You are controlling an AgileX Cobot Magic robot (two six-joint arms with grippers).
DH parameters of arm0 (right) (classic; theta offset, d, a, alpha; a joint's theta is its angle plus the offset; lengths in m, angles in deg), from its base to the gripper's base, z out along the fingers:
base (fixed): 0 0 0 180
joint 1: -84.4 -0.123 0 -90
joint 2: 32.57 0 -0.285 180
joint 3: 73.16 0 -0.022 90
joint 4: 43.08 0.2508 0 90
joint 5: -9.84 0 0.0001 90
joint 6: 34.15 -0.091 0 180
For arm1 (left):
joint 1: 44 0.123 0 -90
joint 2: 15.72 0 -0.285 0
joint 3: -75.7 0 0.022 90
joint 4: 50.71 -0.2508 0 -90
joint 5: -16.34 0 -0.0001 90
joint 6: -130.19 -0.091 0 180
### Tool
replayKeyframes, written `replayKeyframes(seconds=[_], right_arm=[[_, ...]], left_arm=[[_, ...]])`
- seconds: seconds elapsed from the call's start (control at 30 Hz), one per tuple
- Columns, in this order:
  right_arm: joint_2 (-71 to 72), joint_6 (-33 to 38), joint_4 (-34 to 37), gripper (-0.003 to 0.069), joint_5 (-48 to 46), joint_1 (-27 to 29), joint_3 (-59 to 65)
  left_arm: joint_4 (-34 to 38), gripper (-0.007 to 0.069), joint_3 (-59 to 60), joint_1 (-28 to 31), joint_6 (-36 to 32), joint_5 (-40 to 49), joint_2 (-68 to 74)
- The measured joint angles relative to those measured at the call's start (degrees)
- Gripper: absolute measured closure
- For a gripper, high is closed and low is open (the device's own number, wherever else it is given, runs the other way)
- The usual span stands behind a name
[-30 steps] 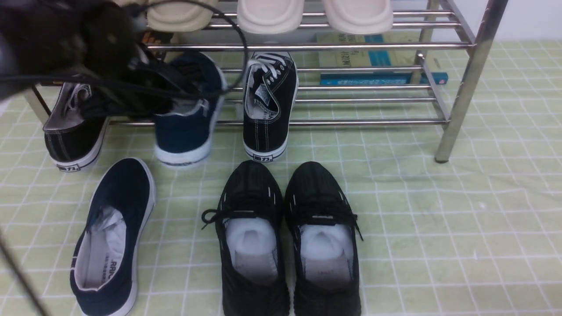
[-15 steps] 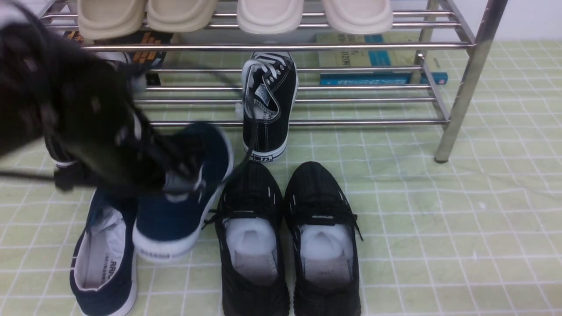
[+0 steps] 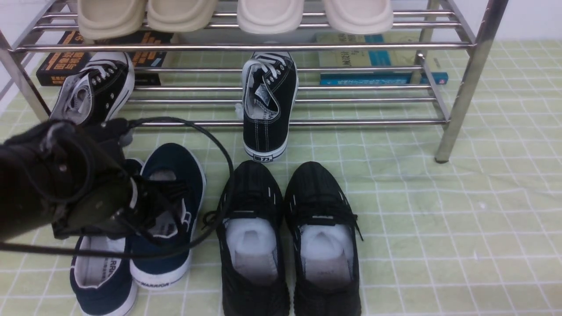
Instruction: Take the shoes off the shelf with your hand from the green coffee tablecloth.
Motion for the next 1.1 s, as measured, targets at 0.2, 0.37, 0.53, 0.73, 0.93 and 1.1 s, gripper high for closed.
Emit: replayKeyframes(seconds=[0.2,0.37,0.53,0.73,0.93,1.1], right_arm=[[0.00,0.00,0.00,0.0420,0.00,0.00,0.00],[0.00,0.00,0.00,0.0420,0.04,0.00,0.00],[0.00,0.00,0.00,0.0420,0.04,0.00,0.00],[0.00,0.00,0.00,0.0420,0.04,0.00,0.00],[0.00,0.00,0.00,0.0420,0.04,0.00,0.00],[0.00,0.00,0.00,0.0420,0.04,0.00,0.00]], left_arm=[[-0.55,0.0596,1.99,-0.05,3.58,-4.61,2.48],[-0.82,0.0585,1.99,-0.07,3.90,-4.75,3.00],[0.03,0.0512,1.99,-0.07,3.90,-4.56,3.00],[2.36,0.0298,1.99,-0.07,3.45,-2.29,2.26],[5.54,0.0162,1.99,-0.07,0.66,-1.41,-4.58],[6.65,0.0150,-0.33,-0.07,-0.55,1.98,-12.34]])
